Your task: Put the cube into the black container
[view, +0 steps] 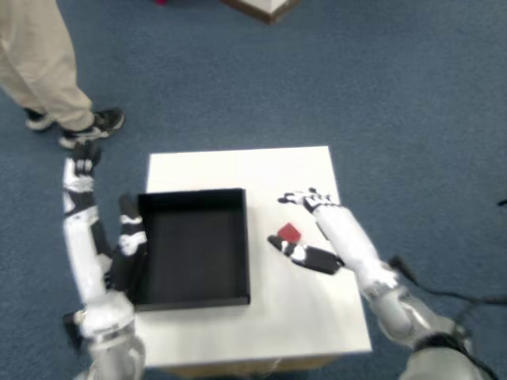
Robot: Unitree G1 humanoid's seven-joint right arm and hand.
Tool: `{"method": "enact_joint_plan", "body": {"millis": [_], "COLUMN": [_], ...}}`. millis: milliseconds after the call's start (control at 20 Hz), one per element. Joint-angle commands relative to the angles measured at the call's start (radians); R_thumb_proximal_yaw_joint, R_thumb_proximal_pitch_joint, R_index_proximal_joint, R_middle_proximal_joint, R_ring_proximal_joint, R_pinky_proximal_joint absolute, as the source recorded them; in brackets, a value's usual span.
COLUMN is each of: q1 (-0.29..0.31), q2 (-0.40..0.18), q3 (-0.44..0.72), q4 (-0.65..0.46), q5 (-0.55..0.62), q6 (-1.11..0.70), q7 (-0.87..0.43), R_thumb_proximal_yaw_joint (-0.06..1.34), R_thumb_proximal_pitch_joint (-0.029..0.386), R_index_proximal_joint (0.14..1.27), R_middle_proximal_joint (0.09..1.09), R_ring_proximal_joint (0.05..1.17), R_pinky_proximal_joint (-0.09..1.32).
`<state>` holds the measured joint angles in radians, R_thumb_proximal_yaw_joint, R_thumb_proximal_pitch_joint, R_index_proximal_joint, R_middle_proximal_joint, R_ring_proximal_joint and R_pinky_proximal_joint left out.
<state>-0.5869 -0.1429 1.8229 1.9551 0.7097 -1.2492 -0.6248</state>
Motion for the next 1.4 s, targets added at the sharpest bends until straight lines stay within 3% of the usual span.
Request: {"method": "enact_joint_plan", "body": {"millis": [50,250,400,700,1050,1400], "q1": [-0.064,-0.089,-0.109,-0.144,-0.156,-0.110], "q2": [-0.024,-0.031,-0.038,-0.069,-0.110,-0.175], "q3": [0.131,0.281,0.333,0.325,0.292,0.274], "q4": [-0.009,-0.115,-0.195,-0.316,-0.427,-0.483], "q5": [-0.058,-0.141,-0.152,-0.137,-0.106,-0.081], "q6": [0.120,0.341,0.462,0.678,0.790,0.804], "q7": [-0.282,-0.527,-0.611,-0.576,-0.539,-0.529], "R_thumb_proximal_yaw_joint": [0.28,0.28,0.27,0.26,0.27,0.29], "R_thumb_proximal_pitch_joint": [-0.021,-0.021,-0.020,0.000,0.085,0.085], "R_index_proximal_joint": [0.41,0.41,0.41,0.39,0.39,0.41], "R_middle_proximal_joint": [0.31,0.32,0.32,0.32,0.33,0.34], "R_ring_proximal_joint": [0.27,0.28,0.28,0.29,0.29,0.30], "R_pinky_proximal_joint": [0.14,0.15,0.15,0.15,0.15,0.14]}}
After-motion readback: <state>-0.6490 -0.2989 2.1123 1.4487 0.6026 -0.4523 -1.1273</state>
